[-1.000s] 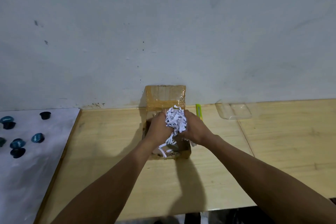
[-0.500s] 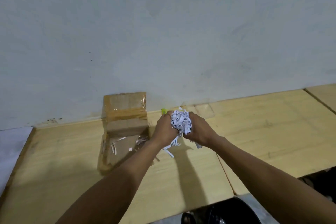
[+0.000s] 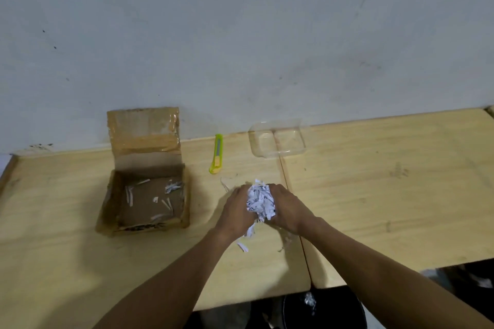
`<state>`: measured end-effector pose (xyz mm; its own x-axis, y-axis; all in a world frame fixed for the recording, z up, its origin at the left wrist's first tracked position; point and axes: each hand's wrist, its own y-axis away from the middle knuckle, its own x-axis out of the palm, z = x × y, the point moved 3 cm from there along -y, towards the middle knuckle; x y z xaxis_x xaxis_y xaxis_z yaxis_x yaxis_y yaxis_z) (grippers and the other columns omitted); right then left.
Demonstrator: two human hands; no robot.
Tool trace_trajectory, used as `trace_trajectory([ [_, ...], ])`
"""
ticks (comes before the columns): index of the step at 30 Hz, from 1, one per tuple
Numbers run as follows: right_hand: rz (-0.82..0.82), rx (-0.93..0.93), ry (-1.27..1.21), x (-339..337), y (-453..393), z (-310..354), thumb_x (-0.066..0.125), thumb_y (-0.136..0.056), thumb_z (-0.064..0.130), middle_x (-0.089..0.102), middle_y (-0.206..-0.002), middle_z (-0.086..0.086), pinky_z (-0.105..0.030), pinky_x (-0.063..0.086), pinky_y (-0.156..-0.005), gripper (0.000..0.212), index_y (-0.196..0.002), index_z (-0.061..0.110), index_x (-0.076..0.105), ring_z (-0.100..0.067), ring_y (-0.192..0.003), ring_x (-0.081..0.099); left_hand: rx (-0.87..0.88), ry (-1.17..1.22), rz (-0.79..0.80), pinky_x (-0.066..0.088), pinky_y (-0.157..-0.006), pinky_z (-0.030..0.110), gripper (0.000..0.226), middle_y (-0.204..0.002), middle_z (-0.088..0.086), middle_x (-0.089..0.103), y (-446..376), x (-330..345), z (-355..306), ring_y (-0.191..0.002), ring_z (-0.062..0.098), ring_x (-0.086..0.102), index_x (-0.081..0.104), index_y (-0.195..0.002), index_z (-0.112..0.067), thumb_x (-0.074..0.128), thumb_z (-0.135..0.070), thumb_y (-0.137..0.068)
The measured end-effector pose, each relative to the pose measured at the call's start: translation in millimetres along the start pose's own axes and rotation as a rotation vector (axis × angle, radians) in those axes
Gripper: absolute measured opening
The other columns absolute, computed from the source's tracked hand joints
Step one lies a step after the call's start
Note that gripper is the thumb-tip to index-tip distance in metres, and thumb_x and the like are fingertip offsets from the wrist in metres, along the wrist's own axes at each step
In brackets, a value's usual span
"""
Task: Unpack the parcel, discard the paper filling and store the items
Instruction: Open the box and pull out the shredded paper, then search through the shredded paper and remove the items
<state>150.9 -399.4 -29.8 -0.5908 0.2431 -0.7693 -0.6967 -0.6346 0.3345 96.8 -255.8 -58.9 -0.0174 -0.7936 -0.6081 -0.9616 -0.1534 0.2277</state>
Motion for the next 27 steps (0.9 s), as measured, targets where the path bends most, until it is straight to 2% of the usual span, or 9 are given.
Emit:
trace_trajectory([
  [3,0.017,-0.052,0.101,10,-12,-10,0.049,-0.077,0.052,0.054,-0.108,-0.009,-0.041,0.047,-0.083,0.064,-0.127,0.012,0.047,-0.028,-0.095,0.053,0.038,-0.068,-0.060,0.045,-0.090,0.035,0.047,-0.110,0.001,0.063,2,0,5,-0.105,0.022,0.056,0.058,-0.115,-0.017,0.063,-0.010,-0.069],
  [9,-0.018,-0.132,0.282,8,-21,-6,0.062,-0.082,0.043,0.045,-0.129,-0.008,-0.039,0.041,-0.085,0.075,-0.145,0.015,0.032,-0.031,-0.109,0.046,0.053,-0.435,-0.082,0.042,-0.097,0.038,0.073,-0.119,-0.001,0.061,4,-6,29,-0.116,0.025,0.056,0.049,-0.135,-0.020,0.058,-0.048,-0.068],
  [12,-0.001,-0.139,0.331,12,-23,-7,0.066,-0.080,0.044,0.039,-0.140,-0.006,-0.038,0.037,-0.093,0.086,-0.150,0.017,0.023,-0.030,-0.122,0.041,0.050,-0.460,-0.045,0.035,-0.105,0.040,0.090,-0.129,-0.001,0.054,7,-8,33,-0.126,0.024,0.047,0.036,-0.146,-0.022,0.046,-0.065,-0.068],
  [15,0.001,-0.152,0.319,10,-19,-7,0.074,-0.074,0.047,0.031,-0.149,-0.005,-0.041,0.030,-0.107,0.103,-0.154,0.018,0.015,-0.028,-0.136,0.029,0.072,-0.373,0.027,0.020,-0.115,0.047,0.105,-0.150,0.001,0.032,13,-11,30,-0.142,0.022,0.025,0.012,-0.155,-0.023,0.044,-0.069,-0.065],
  [17,0.000,-0.165,0.331,5,-13,-9,0.074,-0.071,0.051,0.022,-0.156,-0.004,-0.043,0.020,-0.114,0.110,-0.155,0.021,0.008,-0.026,-0.144,0.018,0.146,-0.321,0.037,0.014,-0.116,0.050,0.105,-0.157,0.001,0.020,19,-16,28,-0.146,0.021,0.014,0.005,-0.156,-0.023,0.046,-0.068,-0.070],
  [20,0.005,-0.151,0.284,-2,5,-16,0.064,-0.064,0.073,0.010,-0.161,0.000,-0.046,0.011,-0.119,0.116,-0.154,0.031,0.003,-0.024,-0.148,0.004,0.276,-0.299,-0.101,0.019,-0.115,0.049,0.088,-0.153,0.008,0.027,34,-27,32,-0.143,0.028,0.022,0.017,-0.154,-0.019,0.051,-0.059,-0.083],
  [22,-0.072,-0.151,0.192,-5,19,-19,0.049,-0.071,0.080,0.018,-0.158,0.002,-0.045,0.017,-0.117,0.099,-0.152,0.036,0.013,-0.021,-0.146,0.011,0.279,-0.258,-0.187,0.026,-0.114,0.046,0.072,-0.145,0.012,0.036,42,-33,33,-0.138,0.029,0.029,0.028,-0.150,-0.016,0.052,-0.042,-0.087],
  [25,-0.258,-0.192,0.168,-1,35,-18,0.040,-0.094,0.048,0.042,-0.140,0.001,-0.046,0.038,-0.100,0.052,-0.144,0.033,0.037,-0.022,-0.127,0.035,0.195,-0.203,-0.121,0.033,-0.110,0.042,0.063,-0.139,0.010,0.041,41,-29,26,-0.131,0.026,0.033,0.037,-0.147,-0.015,0.054,-0.018,-0.087],
  [27,-0.268,-0.211,0.199,9,37,-14,0.040,-0.094,0.033,0.048,-0.132,-0.004,-0.045,0.044,-0.092,0.047,-0.140,0.026,0.044,-0.026,-0.116,0.041,0.243,-0.227,-0.070,0.033,-0.110,0.039,0.061,-0.141,0.007,0.042,37,-22,19,-0.130,0.025,0.035,0.038,-0.147,-0.016,0.052,-0.015,-0.088],
])
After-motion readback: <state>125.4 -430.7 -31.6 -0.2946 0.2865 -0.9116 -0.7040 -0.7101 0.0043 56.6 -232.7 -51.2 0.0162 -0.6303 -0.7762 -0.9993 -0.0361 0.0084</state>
